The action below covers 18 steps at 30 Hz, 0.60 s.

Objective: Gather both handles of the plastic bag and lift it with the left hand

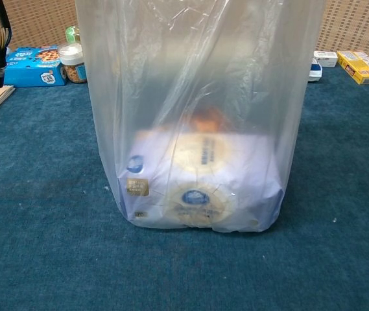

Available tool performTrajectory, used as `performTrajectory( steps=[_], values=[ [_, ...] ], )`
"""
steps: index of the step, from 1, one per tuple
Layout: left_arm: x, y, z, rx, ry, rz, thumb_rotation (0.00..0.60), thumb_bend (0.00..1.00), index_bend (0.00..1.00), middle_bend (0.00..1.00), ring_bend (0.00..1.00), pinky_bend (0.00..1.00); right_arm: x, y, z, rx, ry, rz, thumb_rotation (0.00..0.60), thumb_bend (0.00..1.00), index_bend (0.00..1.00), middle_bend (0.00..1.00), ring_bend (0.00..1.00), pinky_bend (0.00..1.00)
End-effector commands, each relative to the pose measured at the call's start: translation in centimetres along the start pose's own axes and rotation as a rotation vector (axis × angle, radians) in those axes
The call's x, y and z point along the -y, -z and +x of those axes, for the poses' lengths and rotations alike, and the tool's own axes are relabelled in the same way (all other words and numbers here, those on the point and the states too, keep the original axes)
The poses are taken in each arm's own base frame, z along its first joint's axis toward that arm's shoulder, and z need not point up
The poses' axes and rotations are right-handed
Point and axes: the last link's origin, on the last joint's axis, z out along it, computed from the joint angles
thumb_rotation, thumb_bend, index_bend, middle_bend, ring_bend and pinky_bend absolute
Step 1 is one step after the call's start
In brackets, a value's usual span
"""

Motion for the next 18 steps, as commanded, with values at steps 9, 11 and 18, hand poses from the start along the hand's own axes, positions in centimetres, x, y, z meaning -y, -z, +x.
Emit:
performTrajectory(
  steps=[9,11,18],
  values=[
    [0.45,-0.42,-0.31,0.044,-0.114,0.043,0.293,0.27,0.46,0.44,0.32,0.38,0.29,-0.77,0.3,-0.01,-0.006,-0.008,0.6,0.15,0.07,0.11,0.09,0.03],
    [0.39,-0.43,-0.27,0.047,-0.124,0.043,0.264,0.26,0.44,0.42,0.3,0.36,0.29,-0.74,0.36,-0.01,-0.004,-0.008,0.6,0.15,0.07,0.11,0.09,0.03],
    [0.17,-0.45,-0.03,0.04,-0.136,0.033,0.193,0.23,0.42,0.39,0.27,0.33,0.48,-0.78,0.37,-0.009,-0.008,0.0,0.6,0.15,0.08,0.11,0.09,0.03]
  ],
)
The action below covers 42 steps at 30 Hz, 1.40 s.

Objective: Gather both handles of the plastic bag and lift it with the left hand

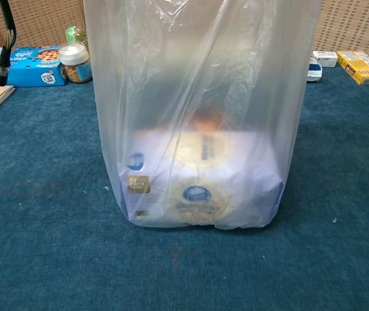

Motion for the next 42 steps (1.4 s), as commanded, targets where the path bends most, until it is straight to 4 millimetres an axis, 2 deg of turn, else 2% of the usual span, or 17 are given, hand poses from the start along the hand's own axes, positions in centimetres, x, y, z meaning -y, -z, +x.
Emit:
performTrajectory(
  steps=[1,12,42],
  values=[
    [-0.1,0.0,0.1,-0.001,-0.003,-0.002,0.172,0.22,0.41,0.39,0.26,0.33,0.1,-0.1,-0.1,0.002,-0.004,0.001,0.6,0.15,0.08,0.11,0.09,0.03],
    [-0.1,-0.6,-0.4,0.019,-0.033,0.006,0.007,0.16,0.36,0.33,0.19,0.27,0.7,-0.5,-0.3,0.006,-0.021,-0.003,0.6,0.15,0.08,0.11,0.09,0.03],
    [0.4,-3.6,-3.1,0.059,-0.117,0.031,0.0,0.13,0.35,0.25,0.09,0.17,1.8,-1.6,-0.9,0.027,-0.039,-0.022,0.6,0.15,0.09,0.11,0.09,0.03]
  ],
)
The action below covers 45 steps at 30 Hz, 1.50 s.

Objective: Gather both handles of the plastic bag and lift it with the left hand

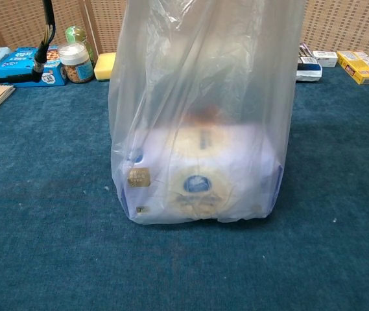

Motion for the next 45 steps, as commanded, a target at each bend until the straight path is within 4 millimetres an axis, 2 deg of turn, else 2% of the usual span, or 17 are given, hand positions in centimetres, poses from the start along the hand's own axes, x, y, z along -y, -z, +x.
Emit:
performTrajectory(
  steps=[1,26,45],
  values=[
    [0.0,-0.2,-0.2,0.003,-0.005,0.001,0.0,0.14,0.35,0.25,0.09,0.17,0.1,-0.1,-0.1,0.001,-0.002,0.0,0.6,0.15,0.09,0.11,0.09,0.03],
    [0.4,-1.7,-1.1,-0.002,-0.035,-0.002,0.0,0.13,0.35,0.17,0.0,0.11,0.2,0.0,-1.2,0.025,-0.002,-0.013,0.6,0.15,0.1,0.11,0.09,0.03],
    [0.9,-3.1,-2.2,0.022,-0.064,0.014,0.0,0.14,0.35,0.16,0.0,0.08,0.1,-0.4,-1.8,0.03,-0.008,-0.022,0.6,0.15,0.1,0.11,0.09,0.03]
  ],
)
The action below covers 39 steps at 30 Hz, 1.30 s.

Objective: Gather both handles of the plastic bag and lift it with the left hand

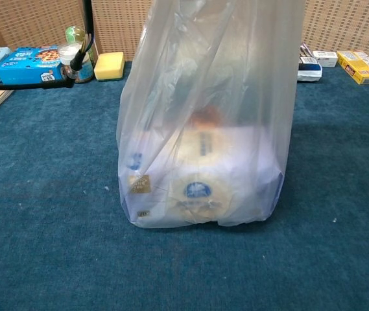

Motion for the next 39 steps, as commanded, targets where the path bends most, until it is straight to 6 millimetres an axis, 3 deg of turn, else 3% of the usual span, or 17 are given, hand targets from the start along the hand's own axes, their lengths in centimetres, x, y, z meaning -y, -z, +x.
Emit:
performTrajectory(
  steps=[1,16,24,39],
  values=[
    [0.0,-0.3,-0.1,0.001,-0.004,0.001,0.0,0.13,0.35,0.16,0.0,0.08,0.0,-0.1,0.0,-0.001,-0.001,-0.002,0.6,0.15,0.1,0.11,0.09,0.03],
    [-0.1,-0.7,-0.8,0.048,0.043,0.019,0.0,0.13,0.35,0.16,0.03,0.08,-0.6,-0.8,-0.2,-0.001,0.011,-0.03,0.6,0.15,0.11,0.11,0.09,0.03],
    [-0.5,-0.3,-0.2,0.04,0.129,0.012,0.0,0.14,0.35,0.27,0.13,0.15,-1.5,-1.1,0.0,0.006,0.047,-0.063,0.6,0.15,0.12,0.11,0.09,0.02],
    [-0.9,0.2,0.7,0.034,0.277,-0.006,0.0,0.14,0.36,0.31,0.17,0.17,-3.1,-1.0,1.8,0.05,0.121,-0.135,0.6,0.15,0.12,0.11,0.07,0.01]
  ],
)
